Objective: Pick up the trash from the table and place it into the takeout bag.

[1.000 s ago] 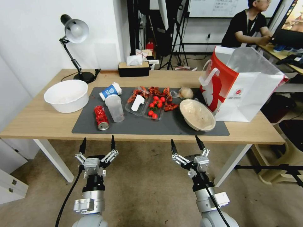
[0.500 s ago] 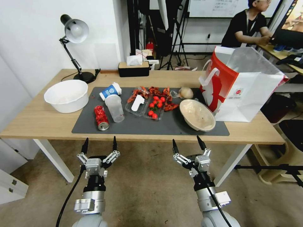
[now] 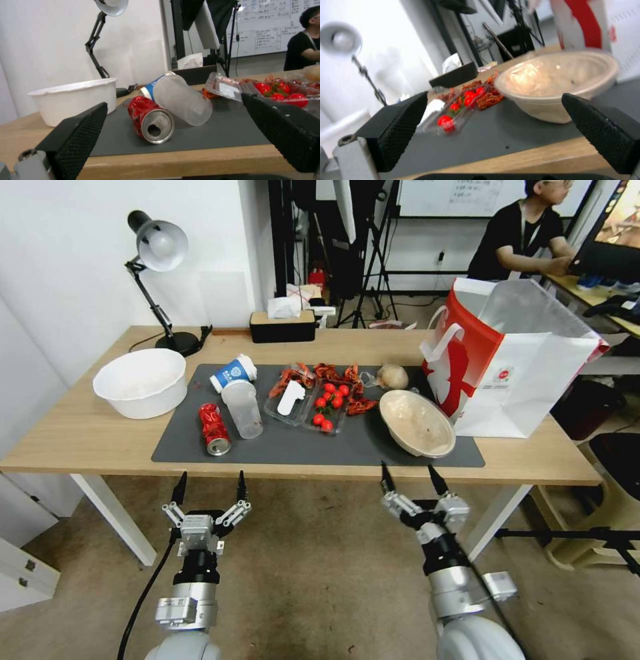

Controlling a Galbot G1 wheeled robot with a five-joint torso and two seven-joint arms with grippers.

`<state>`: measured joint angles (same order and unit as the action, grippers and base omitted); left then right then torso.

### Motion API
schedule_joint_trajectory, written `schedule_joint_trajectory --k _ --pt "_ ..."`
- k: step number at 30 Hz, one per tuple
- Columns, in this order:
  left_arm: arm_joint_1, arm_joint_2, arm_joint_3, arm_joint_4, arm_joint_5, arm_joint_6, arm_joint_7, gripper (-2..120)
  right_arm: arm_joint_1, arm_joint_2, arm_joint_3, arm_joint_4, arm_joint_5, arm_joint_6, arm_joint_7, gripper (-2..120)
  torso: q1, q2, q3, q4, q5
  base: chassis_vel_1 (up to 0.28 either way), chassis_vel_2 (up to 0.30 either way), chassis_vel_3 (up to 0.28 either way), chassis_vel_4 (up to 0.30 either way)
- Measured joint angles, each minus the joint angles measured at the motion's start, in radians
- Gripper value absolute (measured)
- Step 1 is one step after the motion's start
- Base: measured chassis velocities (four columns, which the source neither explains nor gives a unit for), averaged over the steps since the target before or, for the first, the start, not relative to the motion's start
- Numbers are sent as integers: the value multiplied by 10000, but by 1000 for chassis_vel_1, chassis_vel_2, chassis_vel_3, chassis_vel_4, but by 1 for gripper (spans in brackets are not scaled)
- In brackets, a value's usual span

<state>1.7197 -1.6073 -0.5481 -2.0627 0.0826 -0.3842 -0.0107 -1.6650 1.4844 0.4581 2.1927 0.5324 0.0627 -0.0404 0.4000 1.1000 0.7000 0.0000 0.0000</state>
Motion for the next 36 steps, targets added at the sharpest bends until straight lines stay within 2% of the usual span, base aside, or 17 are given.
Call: schedule_joint_trajectory --k 1,5,6,9,17,36 --pt "0 0 0 0 0 0 0 100 0 0 0 0 0 0 0 100 0 0 0 0 0 0 0 0 0" --pt "7 5 0 137 118 -110 48 100 155 -201 308 550 2285 -1269 1075 100 0 0 0 0 0 0 0 0 0" --pt "7 5 0 137 118 -110 48 100 155 -201 308 550 2285 -1269 1075 100 0 0 0 0 0 0 0 0 0" --pt "8 10 -14 182 175 -167 80 100 249 -215 539 844 3510 -1999 1932 100 0 0 0 0 0 0 0 0 0" --pt "59 15 -60 131 175 -161 191 100 682 -291 961 619 4170 -2199 2276 100 0 0 0 0 0 0 0 0 0" --pt "180 10 -54 -8 -43 -269 136 100 2566 -506 966 -540 4816 -2586 3169 100 0 0 1 0 0 0 0 0 0"
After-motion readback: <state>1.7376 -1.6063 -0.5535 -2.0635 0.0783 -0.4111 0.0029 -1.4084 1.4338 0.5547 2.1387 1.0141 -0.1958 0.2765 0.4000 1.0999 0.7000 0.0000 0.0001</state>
